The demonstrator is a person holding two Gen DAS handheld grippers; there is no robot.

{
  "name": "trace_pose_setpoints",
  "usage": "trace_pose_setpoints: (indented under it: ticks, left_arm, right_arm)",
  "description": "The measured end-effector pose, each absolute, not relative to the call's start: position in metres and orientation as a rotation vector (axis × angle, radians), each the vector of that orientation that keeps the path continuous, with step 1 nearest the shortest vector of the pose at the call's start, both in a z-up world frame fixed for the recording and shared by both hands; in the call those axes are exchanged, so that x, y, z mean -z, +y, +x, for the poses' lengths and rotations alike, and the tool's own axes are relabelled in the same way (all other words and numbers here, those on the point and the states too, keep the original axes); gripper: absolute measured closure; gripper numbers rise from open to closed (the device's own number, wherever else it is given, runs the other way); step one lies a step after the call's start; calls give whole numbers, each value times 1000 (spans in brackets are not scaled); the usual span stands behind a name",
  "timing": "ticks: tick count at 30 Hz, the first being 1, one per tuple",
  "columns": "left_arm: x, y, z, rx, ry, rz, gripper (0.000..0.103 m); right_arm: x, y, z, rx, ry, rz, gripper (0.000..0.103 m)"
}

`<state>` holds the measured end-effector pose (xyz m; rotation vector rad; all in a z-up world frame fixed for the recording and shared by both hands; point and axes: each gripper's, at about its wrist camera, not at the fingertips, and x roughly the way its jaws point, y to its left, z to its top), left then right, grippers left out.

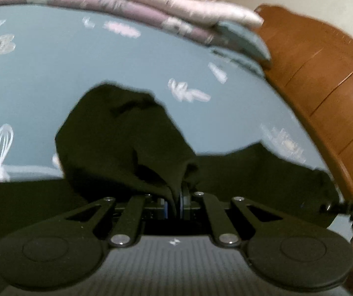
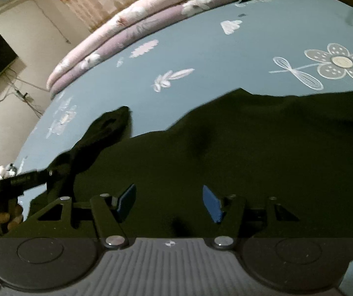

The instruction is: Fold clothes

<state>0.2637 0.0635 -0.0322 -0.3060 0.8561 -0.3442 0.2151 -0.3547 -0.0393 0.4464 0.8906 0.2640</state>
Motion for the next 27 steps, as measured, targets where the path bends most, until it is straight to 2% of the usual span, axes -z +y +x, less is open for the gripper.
trace_pose_setpoints:
  ticks: [8,11,14,16,18,20,27]
  left_arm:
    - [47,58,255,320,950,-237,97]
    - [49,53,252,309,949,-160,91]
    - [52,57,255,302,983,-186,90]
    - [54,62,257,297,1009,-219,83]
    - [47,67,256,289,1015,-196,67]
    - [35,74,255,289,1000,-173,64]
    - [-13,87,267,326,918,-78,66]
  right_arm:
    - [51,-371,216,-201,932,421,35]
    - [53,-377,216,-197,933,427,35]
    - [58,-382,220,-188,938,435,34]
    - [60,-384,221,-183,942,435,34]
    - [61,-385,221,-183,943,433,34]
    - [63,-386,221,-180,943,434,33]
    - [64,-386,217,-156,917,431,33]
